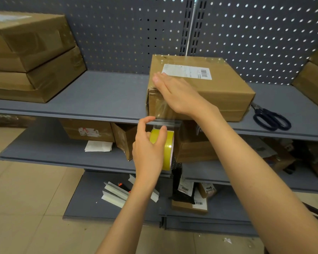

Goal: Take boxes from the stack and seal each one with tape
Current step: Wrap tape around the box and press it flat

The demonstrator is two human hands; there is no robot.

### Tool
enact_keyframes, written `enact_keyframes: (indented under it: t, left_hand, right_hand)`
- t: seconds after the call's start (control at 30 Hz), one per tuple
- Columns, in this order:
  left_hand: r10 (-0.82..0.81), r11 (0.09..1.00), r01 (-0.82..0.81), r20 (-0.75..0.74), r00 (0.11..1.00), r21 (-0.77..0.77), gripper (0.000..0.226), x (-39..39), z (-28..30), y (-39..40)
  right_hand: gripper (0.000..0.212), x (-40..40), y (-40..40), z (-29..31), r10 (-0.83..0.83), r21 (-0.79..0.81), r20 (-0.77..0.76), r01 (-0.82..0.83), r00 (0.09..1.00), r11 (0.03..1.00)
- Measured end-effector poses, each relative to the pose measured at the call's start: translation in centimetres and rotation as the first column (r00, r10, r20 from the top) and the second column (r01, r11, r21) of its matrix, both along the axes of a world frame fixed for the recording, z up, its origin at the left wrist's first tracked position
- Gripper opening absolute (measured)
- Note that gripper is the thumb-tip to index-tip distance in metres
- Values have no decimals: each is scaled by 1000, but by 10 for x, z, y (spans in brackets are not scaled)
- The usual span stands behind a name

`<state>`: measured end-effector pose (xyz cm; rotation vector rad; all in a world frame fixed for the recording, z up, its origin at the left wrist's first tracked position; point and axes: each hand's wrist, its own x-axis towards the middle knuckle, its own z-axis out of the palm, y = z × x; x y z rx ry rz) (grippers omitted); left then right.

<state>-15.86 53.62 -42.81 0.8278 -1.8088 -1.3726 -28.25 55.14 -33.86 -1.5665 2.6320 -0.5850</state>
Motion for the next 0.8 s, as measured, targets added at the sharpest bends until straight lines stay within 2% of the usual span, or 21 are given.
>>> enact_keyframes:
  t: [0.2, 0.53, 0.8]
  left_hand:
    - [-14, 1000, 14, -2, 1000, 15, 26, 1, 1, -1]
    - [-5, 998, 5, -6, 1000, 56, 35, 4, 4, -1]
    - [-10, 996, 12, -26, 1000, 92, 28, 2, 7, -4]
  right_hand:
    - [46, -5, -4, -4, 16, 44, -92, -12, 996, 999]
    - [49, -6, -5, -6, 23, 43, -132, -17, 991, 999]
    - [49, -6, -5, -7, 20, 37, -147, -15, 989, 999]
